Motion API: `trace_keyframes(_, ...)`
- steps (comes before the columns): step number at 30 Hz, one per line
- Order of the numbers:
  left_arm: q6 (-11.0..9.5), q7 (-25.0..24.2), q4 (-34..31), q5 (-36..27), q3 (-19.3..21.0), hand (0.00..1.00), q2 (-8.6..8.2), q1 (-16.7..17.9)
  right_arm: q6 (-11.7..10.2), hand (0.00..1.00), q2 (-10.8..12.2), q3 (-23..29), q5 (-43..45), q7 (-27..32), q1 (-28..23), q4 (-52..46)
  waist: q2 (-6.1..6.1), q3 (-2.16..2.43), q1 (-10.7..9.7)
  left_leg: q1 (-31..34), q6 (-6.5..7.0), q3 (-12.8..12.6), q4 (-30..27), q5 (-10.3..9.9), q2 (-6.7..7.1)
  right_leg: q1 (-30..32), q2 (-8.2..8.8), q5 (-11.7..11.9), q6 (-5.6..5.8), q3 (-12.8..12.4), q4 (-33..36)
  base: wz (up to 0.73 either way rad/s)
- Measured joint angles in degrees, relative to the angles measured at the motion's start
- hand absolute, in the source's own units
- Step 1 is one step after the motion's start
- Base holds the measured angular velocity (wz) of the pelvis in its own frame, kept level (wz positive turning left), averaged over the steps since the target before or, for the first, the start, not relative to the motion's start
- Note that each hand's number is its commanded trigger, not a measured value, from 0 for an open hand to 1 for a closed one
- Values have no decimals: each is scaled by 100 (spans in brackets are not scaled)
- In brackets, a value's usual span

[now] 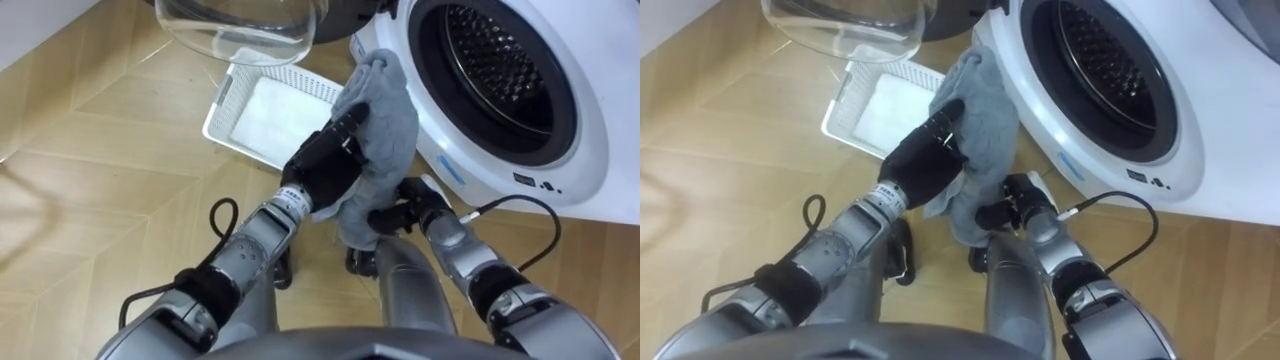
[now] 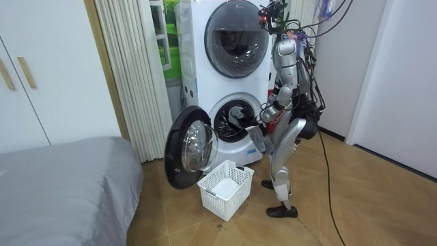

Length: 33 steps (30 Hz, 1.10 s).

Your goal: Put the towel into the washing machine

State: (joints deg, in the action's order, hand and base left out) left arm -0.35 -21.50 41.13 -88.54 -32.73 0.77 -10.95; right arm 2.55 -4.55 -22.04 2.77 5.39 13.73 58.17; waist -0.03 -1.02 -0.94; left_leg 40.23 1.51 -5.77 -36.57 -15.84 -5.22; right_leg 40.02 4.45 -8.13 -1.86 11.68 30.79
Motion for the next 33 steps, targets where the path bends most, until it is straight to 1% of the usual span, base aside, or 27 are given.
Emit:
trace_keyframes(1, 1, 0, 0, -24, 0, 75, -3, 2, 1, 100, -16, 30, 0, 5, -15, -27, 8, -5, 2, 1, 0, 1, 1, 0, 0, 0, 0, -1, 0, 0, -2, 0)
trace_keyframes(2, 0, 0, -1, -98, 5, 0, -8, 14, 1, 100, -20, 83, 0, 23, -29, -58, 19, -11, 2, 0, 0, 0, 6, 0, 1, 1, 1, -1, 1, -4, -5, 0)
trace_keyframes(4, 2, -1, 0, -143, 22, 0, -8, 39, 1, 100, -18, 90, 0, 58, -40, -64, 32, -20, 0, 1, 0, -2, 10, 0, 1, 6, 1, -2, 0, -6, -4, 0)
trace_keyframes(8, 4, -65, -77, -209, 103, 0, -9, 218, 2, 100, -18, 95, -2, 92, -77, -78, 31, -20, 0, 26, -3, -24, 39, 1, 0, 61, -4, -14, -3, -40, 1, 0)
trace_keyframes(11, 54, -189, -89, -198, 149, 0, -2, 263, 3, 100, -5, 185, 0, 100, -122, -81, 30, -20, 14, 21, -10, -34, 71, 2, -1, 72, -12, -24, -8, -49, -3, 0)
trace_keyframes(13, 83, -247, -67, -186, 226, 0, 13, 264, 5, 100, -6, 229, -3, 153, -138, -81, 28, -21, 37, 6, -12, -85, 96, 1, -3, 81, -15, -26, -10, -51, -6, -7)
trace_keyframes(14, 96, -250, -45, -181, 337, 0, 22, 303, 3, 100, -3, 301, -6, 168, -156, -87, 26, -23, 78, -4, -17, -137, 109, -2, -11, 99, -23, -25, -13, -63, -6, -12)
trace_keyframes(15, 110, -250, -45, -173, 398, 0, 45, 343, 3, 100, -10, 332, -12, 217, -161, -87, 27, -22, 132, -11, -20, -150, 123, -4, -5, 107, -25, -27, -18, -70, -6, -11)
trace_keyframes(17, 124, -251, -24, -154, 526, 0, 98, 378, 4, 100, -16, 377, -14, 285, -193, -86, 25, -24, 164, -11, -29, -139, 127, -5, -1, 107, -32, -38, -34, -51, -4, 0)
trace_keyframes(19, 120, -257, 178, -89, 592, 0, 170, 388, 5, 100, -25, 452, -17, 340, -203, -84, 26, -25, 222, -12, -46, -137, 135, -6, -4, 109, -44, -45, -46, -55, -7, 0)
trace_keyframes(20, 127, -251, 363, 84, 617, 0, 225, 380, 6, 100, -24, 538, -28, 330, -202, -81, 30, -27, 266, -14, -52, -138, 148, -3, -3, 113, -46, -48, -49, -59, -13, 0)
trace_keyframes(21, 133, -237, 512, 268, 697, 0, 318, 409, 6, 100, -31, 603, -38, 331, -201, -80, 39, -32, 296, -14, -59, -135, 165, 1, -2, 116, -46, -51, -54, -53, -18, 0)
trace_keyframes(22, 136, -227, 572, 370, 742, 0, 344, 441, 6, 100, -35, 628, -64, 336, -202, -80, 46, -37, 307, -12, -61, -134, 168, 2, -4, 116, -47, -52, -55, -49, -22, 0)
trace_keyframes(24, 129, -33, 741, 844, 925, 0, 473, 516, 2, 100, -88, 650, -327, 364, -203, -81, 84, -58, 353, -6, -62, -122, 175, 1, -3, 118, -45, -56, -58, -33, -26, 2)
trace_keyframes(25, 126, 27, 770, 977, 966, 0, 508, 534, 1, 100, -103, 654, -382, 377, -200, -81, 96, -66, 370, -4, -62, -122, 178, 1, -3, 121, -45, -56, -59, -33, -26, 0)
trace_keyframes(27, 117, 272, 989, 1469, 1156, 0, 556, 548, -1, 100, -213, 711, -712, 396, -201, -54, 162, -102, 487, 6, -62, -126, 177, 1, 6, 137, -31, -58, -55, -33, -7, 0)
trace_keyframes(28, 115, 339, 1017, 1648, 1236, 0, 561, 555, -5, 100, -241, 712, -829, 396, -203, -56, 170, -103, 512, 16, -62, -134, 177, 1, 8, 154, -28, -63, -52, -42, 8, 0)
trace_keyframes(30, 9, 665, 1133, 2501, 1394, 0, 589, 554, -14, 100, -318, 713, -1307, 404, -183, -23, 180, -101, 613, 57, -65, -160, 177, 4, 9, 221, -22, -70, -60, -61, 37, -2)
trace_keyframes(31, -7, 764, 1149, 2673, 1398, 0, 602, 561, -14, 100, -325, 716, -1427, 410, -184, 1, 186, -100, 614, 59, -69, -156, 181, 7, 15, 223, -15, -72, -62, -56, 40, 6)
trace_keyframes(33, -6, 1084, 1241, 3531, 1452, 0, 612, 582, -19, 100, -369, 831, -1929, 418, -155, 100, 202, -95, 603, 33, -73, -111, 181, 13, 83, 223, 53, -134, -44, -37, 137, 13)
